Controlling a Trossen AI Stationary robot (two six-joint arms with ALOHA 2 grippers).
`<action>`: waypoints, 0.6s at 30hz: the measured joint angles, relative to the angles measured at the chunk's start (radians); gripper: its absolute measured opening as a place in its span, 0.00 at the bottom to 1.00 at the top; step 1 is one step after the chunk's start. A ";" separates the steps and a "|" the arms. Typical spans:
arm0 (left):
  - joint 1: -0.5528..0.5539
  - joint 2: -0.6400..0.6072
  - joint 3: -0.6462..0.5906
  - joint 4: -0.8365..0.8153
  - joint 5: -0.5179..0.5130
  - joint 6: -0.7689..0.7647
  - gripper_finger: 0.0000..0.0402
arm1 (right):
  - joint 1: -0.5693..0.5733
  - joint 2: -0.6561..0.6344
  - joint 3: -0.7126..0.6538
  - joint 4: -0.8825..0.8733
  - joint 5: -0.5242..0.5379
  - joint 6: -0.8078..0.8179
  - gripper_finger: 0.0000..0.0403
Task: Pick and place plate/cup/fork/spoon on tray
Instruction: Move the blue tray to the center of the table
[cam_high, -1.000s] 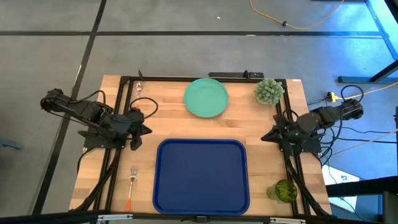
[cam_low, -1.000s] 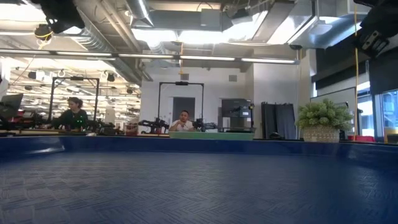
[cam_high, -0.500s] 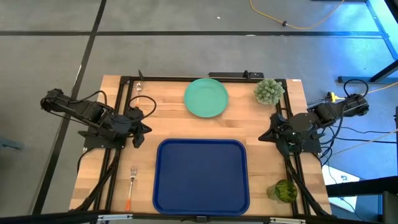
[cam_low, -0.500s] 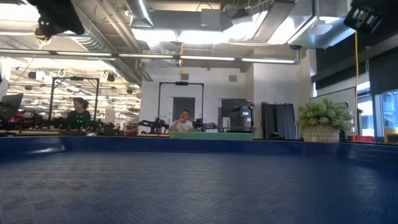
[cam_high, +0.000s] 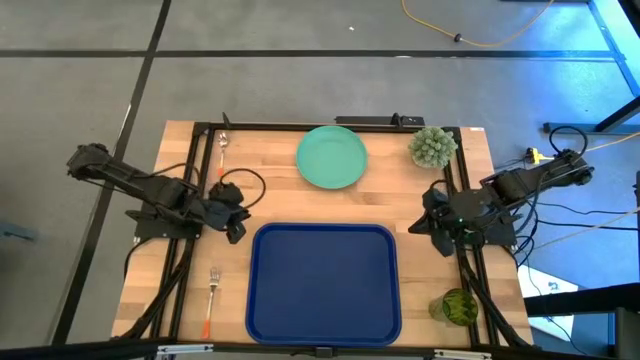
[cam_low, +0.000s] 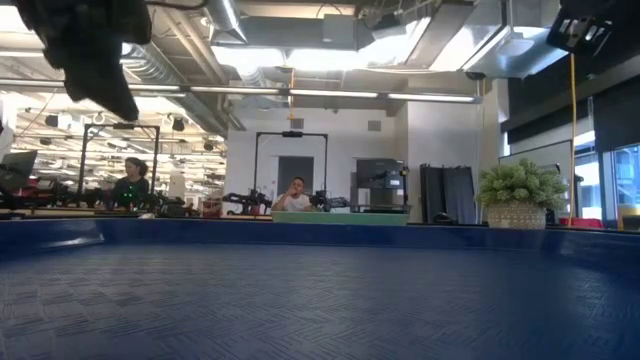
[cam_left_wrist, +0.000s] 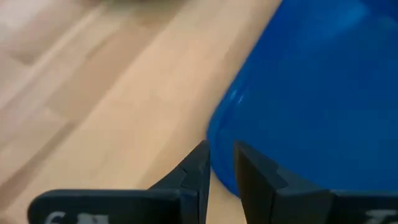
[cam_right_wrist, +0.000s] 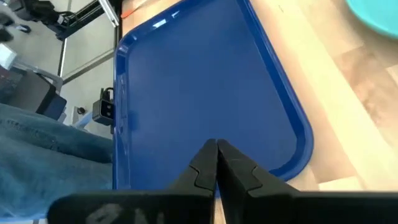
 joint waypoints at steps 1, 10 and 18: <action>0.000 0.006 -0.020 0.052 0.011 0.018 0.16 | 0.000 0.011 0.000 0.006 0.000 0.009 0.03; -0.016 0.103 -0.184 0.524 0.135 0.221 0.16 | 0.000 0.111 0.000 0.104 0.000 -0.047 0.03; -0.015 0.232 -0.189 0.575 0.217 0.327 0.17 | 0.000 0.190 0.000 0.142 -0.008 -0.071 0.03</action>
